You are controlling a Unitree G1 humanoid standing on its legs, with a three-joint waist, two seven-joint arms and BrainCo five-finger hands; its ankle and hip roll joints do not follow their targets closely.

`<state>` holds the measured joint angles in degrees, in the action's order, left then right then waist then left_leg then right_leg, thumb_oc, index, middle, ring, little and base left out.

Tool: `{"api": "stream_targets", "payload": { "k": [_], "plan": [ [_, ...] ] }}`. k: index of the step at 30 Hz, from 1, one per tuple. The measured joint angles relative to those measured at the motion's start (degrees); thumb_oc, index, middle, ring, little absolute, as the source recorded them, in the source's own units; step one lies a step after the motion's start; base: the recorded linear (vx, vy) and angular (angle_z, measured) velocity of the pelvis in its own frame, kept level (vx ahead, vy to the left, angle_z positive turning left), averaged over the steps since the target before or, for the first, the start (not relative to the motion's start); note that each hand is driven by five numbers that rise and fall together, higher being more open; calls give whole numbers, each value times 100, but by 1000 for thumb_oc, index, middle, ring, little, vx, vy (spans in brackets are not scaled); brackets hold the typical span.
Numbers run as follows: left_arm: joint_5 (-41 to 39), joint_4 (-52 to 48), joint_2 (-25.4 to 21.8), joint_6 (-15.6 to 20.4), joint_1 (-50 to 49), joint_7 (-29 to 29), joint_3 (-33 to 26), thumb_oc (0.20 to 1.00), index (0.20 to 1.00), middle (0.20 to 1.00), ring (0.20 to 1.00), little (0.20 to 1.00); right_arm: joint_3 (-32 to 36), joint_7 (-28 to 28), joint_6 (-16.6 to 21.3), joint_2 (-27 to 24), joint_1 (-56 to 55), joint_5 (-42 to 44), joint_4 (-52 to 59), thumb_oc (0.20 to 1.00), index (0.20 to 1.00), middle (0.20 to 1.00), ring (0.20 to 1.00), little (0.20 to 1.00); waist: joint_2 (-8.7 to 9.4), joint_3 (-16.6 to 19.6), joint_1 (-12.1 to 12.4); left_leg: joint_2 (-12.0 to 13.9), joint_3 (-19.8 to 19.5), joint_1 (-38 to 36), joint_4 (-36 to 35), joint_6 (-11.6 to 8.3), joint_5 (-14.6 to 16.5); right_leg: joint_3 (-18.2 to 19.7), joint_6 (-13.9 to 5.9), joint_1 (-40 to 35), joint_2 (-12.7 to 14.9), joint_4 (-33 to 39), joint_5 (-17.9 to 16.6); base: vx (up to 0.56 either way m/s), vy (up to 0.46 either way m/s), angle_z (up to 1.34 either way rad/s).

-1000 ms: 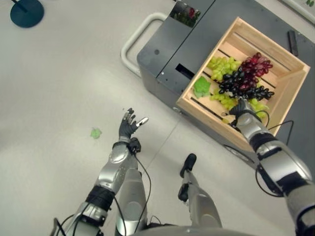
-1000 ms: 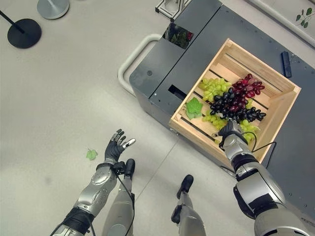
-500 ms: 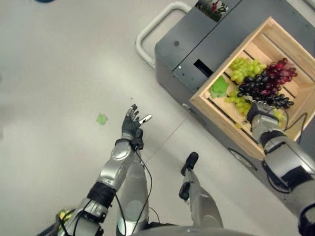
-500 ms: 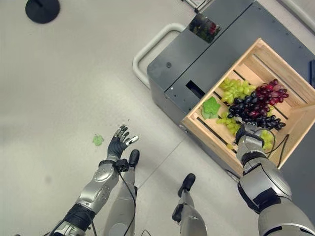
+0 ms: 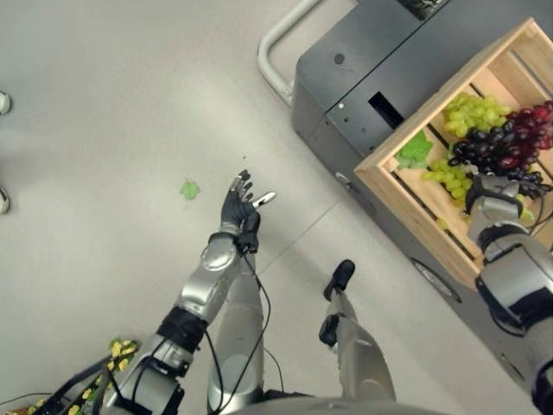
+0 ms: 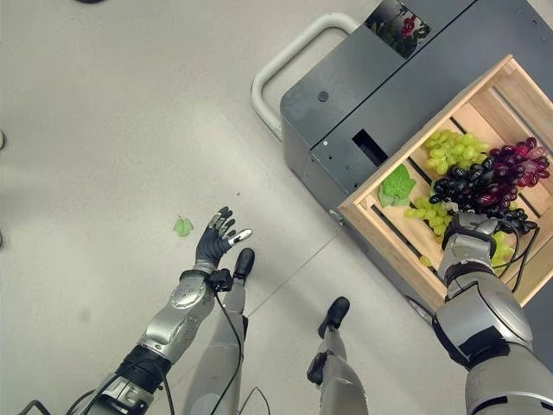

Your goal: Pick up the fruits from the basket on one side to the basket on the other side

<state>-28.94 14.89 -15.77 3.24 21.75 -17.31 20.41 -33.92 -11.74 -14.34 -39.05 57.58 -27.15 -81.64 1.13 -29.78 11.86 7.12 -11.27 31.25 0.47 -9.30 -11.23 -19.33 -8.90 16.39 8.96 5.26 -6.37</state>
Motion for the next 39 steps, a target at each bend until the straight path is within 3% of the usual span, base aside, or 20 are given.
{"api": "stream_targets", "payload": {
  "k": [6,14,19,22,28,29,30,39],
  "plan": [
    [0,-3,-2,1,62,-72,92,1000,1000,1000,1000,1000,663,-492,-16,-27,-13,1122,-11,1000,1000,1000,1000,1000,-14,4,1,-59,-93,249,25,22,-27,26,-35,160,0,0,46,0,0,9],
    [0,-10,-21,9,114,-202,90,1000,1000,1000,1000,1000,1018,-894,65,-8,18,2060,64,1000,1000,1000,1000,1000,-35,0,-5,-109,-141,562,28,40,-54,166,-38,440,8,-1,57,9,5,3],
    [0,-11,1,12,126,-310,90,1000,1000,1000,1000,1000,1703,-1351,195,85,-10,3046,299,1000,1000,1000,1000,1000,-39,1,-52,-116,-138,625,28,40,-55,179,-46,493,14,-1,72,4,-1,1],
    [-1,-2,-23,14,155,-395,112,1000,1000,1000,1000,1000,1188,-1490,172,217,130,3096,285,1000,1000,1000,1000,1000,-39,1,-193,-118,-132,655,28,40,-55,190,-49,518,14,-1,75,0,0,0],
    [-1,-9,-12,48,214,-436,280,1000,1000,1000,1000,1000,943,-1487,157,206,270,2821,214,1000,1000,1000,1000,1000,-41,3,-265,-120,-124,738,28,48,-61,253,-49,610,11,-1,75,21,-11,-2],
    [-1,-9,-21,48,215,-437,312,1000,1000,1000,1000,1000,923,-1481,156,208,300,2781,184,931,931,931,931,931,-41,3,-281,-124,-127,751,28,49,-62,254,-51,619,11,-1,77,6,-12,4],
    [-1,-9,-12,48,218,-442,317,1000,1000,1000,1000,1000,863,-1416,141,210,366,2770,128,200,200,200,200,200,-37,7,-298,-127,-133,769,28,54,-66,256,-53,632,12,-1,78,0,0,0],
    [0,-24,-1,95,282,-522,312,1000,1000,1000,1000,1000,841,-1318,144,-54,536,2327,12,200,200,200,200,200,-44,25,-298,-164,-158,1030,32,80,-150,346,-70,842,2,-6,68,12,-10,3]
  ]
}}
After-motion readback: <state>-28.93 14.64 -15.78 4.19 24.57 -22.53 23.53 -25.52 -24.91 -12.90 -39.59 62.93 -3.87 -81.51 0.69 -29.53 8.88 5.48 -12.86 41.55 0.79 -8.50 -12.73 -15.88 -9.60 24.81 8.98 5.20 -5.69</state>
